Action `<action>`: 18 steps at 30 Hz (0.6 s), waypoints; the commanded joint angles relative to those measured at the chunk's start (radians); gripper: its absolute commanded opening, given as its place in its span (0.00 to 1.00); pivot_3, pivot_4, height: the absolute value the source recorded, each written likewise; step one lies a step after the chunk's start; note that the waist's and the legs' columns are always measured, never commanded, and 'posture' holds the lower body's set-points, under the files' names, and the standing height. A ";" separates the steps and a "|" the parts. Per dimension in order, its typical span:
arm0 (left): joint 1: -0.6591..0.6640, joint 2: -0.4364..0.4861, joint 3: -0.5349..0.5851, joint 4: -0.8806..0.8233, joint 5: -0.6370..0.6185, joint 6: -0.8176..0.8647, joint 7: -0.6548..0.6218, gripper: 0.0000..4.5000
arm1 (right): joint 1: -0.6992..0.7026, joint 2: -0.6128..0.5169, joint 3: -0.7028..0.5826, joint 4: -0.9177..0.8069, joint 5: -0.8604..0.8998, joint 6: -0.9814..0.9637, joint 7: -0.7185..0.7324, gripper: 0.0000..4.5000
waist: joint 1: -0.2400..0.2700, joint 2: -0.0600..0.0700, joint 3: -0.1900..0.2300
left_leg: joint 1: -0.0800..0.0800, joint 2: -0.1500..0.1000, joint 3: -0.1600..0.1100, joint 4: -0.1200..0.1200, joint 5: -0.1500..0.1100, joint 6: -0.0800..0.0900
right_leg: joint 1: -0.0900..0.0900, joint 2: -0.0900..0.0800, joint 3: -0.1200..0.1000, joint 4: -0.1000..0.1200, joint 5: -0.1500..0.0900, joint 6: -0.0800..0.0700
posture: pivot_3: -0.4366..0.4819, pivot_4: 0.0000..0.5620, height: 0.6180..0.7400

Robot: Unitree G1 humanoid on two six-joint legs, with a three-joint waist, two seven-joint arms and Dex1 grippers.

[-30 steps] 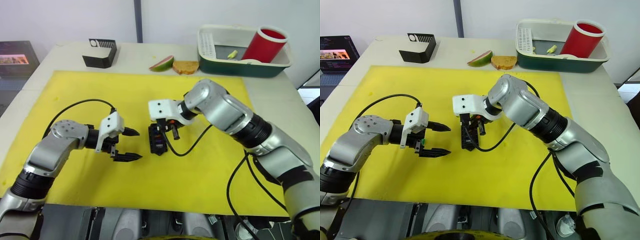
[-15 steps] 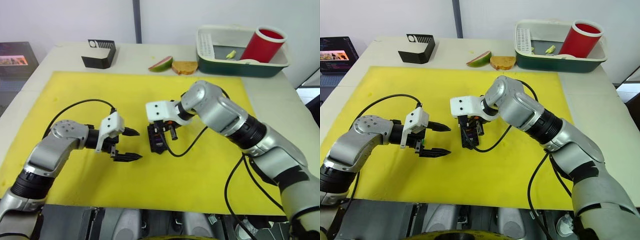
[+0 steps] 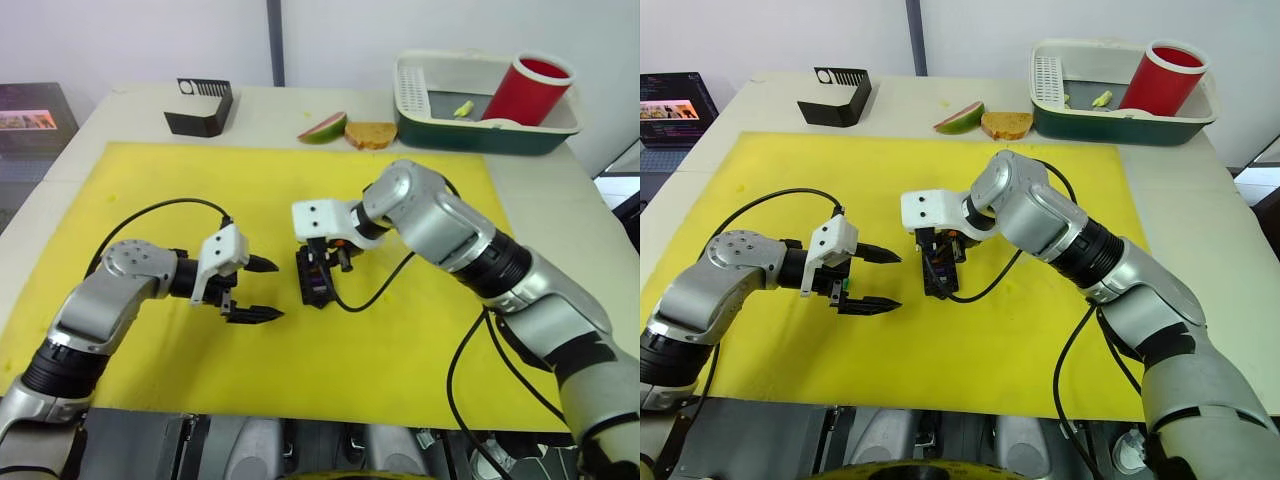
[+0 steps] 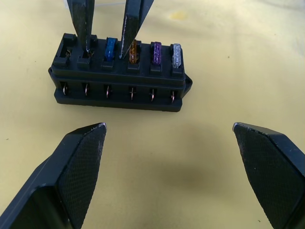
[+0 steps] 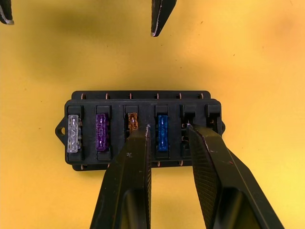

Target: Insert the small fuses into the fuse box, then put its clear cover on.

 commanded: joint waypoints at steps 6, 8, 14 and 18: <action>-0.025 -0.003 0.015 0.020 0.002 -0.021 -0.008 1.00 | -0.050 -0.014 -0.145 -0.023 0.084 0.067 0.030 0.28 | 0.000 0.000 0.000 | 0.000 0.000 0.000 0.000 0.000 0.000 | 0.000 0.000 0.000 0.000 0.000 0.000 | 0.48 0.27 1.00; -0.032 -0.005 0.024 0.026 -0.005 -0.017 -0.005 1.00 | -0.026 -0.021 -0.175 -0.036 0.101 0.080 0.018 0.19 | 0.001 0.000 0.000 | 0.000 0.000 0.000 0.000 0.000 0.000 | 0.000 0.000 0.000 0.000 0.000 0.000 | 0.48 0.27 1.00; -0.053 -0.014 0.035 0.038 -0.014 -0.007 0.007 1.00 | 0.130 -0.010 -0.305 -0.111 0.214 0.093 -0.027 0.01 | 0.003 0.000 0.000 | 0.000 0.000 0.000 0.000 0.000 0.000 | 0.001 0.000 0.000 -0.001 0.000 0.000 | 0.48 0.27 1.00; -0.053 -0.017 0.030 0.039 -0.011 -0.007 0.010 1.00 | 0.209 -0.004 -0.334 -0.131 0.245 0.062 -0.071 0.01 | 0.000 0.000 0.000 | 0.000 0.000 0.000 0.000 0.000 0.000 | 0.001 0.000 0.000 0.000 0.000 0.000 | 0.48 0.27 1.00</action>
